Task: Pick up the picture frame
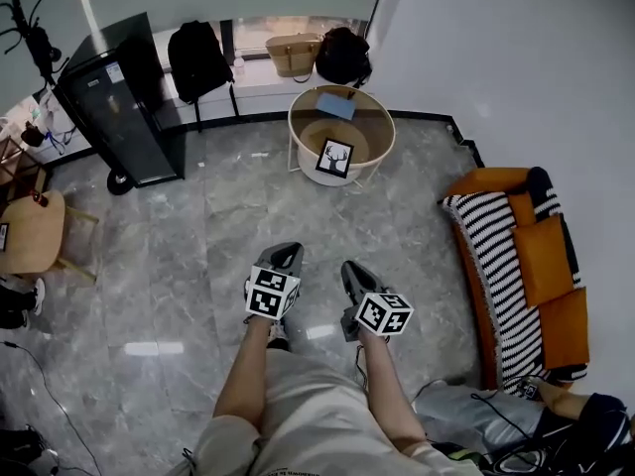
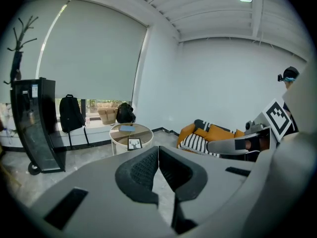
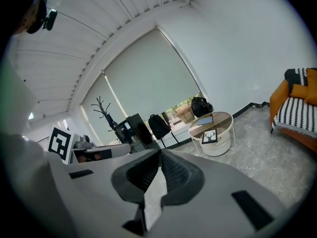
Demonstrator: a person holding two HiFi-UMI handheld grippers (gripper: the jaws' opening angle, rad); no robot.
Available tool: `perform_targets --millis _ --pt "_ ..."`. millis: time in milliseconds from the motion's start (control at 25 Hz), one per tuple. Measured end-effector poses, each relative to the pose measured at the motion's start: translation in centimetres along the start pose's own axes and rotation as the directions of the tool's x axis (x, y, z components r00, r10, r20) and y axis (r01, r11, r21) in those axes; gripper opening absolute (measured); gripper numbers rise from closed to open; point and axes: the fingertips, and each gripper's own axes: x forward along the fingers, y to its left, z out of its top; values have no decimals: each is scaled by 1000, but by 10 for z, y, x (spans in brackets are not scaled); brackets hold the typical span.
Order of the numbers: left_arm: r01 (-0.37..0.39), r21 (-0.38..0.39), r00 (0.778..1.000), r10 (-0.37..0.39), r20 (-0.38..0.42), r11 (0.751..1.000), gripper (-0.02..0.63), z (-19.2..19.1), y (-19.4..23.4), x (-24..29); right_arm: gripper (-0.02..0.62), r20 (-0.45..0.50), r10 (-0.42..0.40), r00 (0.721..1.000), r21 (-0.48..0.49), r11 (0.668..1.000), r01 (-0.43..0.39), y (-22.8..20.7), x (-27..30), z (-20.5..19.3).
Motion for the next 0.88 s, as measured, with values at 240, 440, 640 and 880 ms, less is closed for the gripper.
perform_targets --millis 240,440,640,880 --pt "20 20 999 -19 -28 1000 20 11 50 14 43 16 4 1000 30 1000 -4 13 54 15" --pt "20 9 1000 -20 -13 1000 20 18 87 19 43 39 1 999 66 998 -3 24 87 20" --pt "45 -10 998 -46 -36 999 20 3 101 26 43 66 -42 997 129 991 33 10 95 15" --pt "65 -35 995 -67 -67 997 20 -5 114 38 43 80 55 995 188 980 -69 16 113 16"
